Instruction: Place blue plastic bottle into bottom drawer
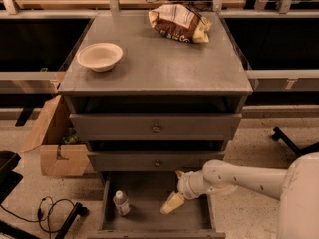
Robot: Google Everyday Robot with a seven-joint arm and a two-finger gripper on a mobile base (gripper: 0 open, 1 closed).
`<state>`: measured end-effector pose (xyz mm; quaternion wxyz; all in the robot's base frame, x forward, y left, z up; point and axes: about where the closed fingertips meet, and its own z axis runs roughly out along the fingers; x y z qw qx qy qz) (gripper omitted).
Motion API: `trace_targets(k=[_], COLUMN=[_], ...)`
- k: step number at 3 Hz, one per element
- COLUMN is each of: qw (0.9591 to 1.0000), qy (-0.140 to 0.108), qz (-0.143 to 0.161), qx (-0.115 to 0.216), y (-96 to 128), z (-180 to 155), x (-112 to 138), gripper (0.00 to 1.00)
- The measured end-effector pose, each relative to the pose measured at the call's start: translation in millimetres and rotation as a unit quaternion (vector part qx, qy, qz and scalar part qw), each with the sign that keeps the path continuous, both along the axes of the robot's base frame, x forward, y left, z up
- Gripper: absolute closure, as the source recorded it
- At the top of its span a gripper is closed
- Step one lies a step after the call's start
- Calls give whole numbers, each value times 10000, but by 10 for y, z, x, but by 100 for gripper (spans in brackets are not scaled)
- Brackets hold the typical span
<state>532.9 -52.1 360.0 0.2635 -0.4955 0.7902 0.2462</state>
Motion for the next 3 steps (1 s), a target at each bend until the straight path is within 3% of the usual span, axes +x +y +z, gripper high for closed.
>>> trace_targets(k=[1,2,3], qw=[9957,9830,9634], qy=[295,676,850], qz=[166,179,132], qx=[-858,-1700,-2538], y=[-463,-874,-1248], z=[259,595,972], x=[-434,-872,-1205], gripper=[0,0,0])
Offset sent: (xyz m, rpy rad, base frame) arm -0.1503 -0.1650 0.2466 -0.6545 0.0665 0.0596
